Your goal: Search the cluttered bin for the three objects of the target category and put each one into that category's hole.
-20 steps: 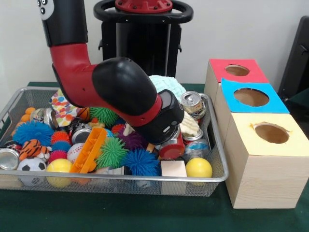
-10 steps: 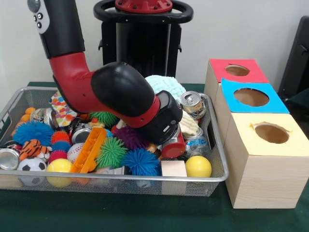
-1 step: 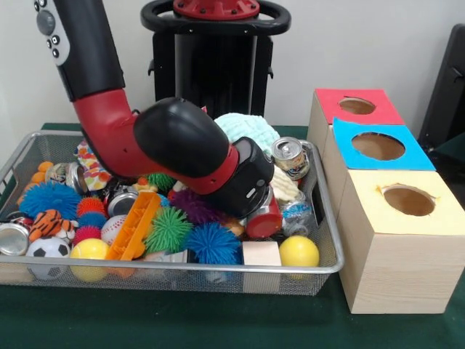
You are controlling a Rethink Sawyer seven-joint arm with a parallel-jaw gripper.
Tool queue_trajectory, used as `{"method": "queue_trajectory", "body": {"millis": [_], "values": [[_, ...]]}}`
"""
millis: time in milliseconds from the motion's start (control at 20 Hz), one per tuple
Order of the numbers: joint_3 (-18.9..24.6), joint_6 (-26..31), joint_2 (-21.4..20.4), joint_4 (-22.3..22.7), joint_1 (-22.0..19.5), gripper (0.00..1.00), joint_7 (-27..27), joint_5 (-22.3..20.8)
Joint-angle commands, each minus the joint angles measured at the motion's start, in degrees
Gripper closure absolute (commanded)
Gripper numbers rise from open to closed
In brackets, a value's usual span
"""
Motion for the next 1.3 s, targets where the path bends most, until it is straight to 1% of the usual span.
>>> {"method": "queue_trajectory", "body": {"millis": [50,350,450,800,1100,1300], "values": [[13.51,-4.06,4.66,7.49,-3.29,0.00,-11.91,-0.44],[17.55,-0.59,2.34,10.68,-5.31,0.00,-7.71,1.60],[18.10,0.23,1.54,11.18,-5.62,0.00,-6.78,1.65],[18.69,2.59,-0.61,12.13,-6.56,0.00,-4.14,2.62],[19.38,6.11,-4.10,13.18,-7.48,0.00,-1.58,4.35],[18.83,9.07,-6.47,13.61,-8.07,0.00,-0.69,5.43]]}}
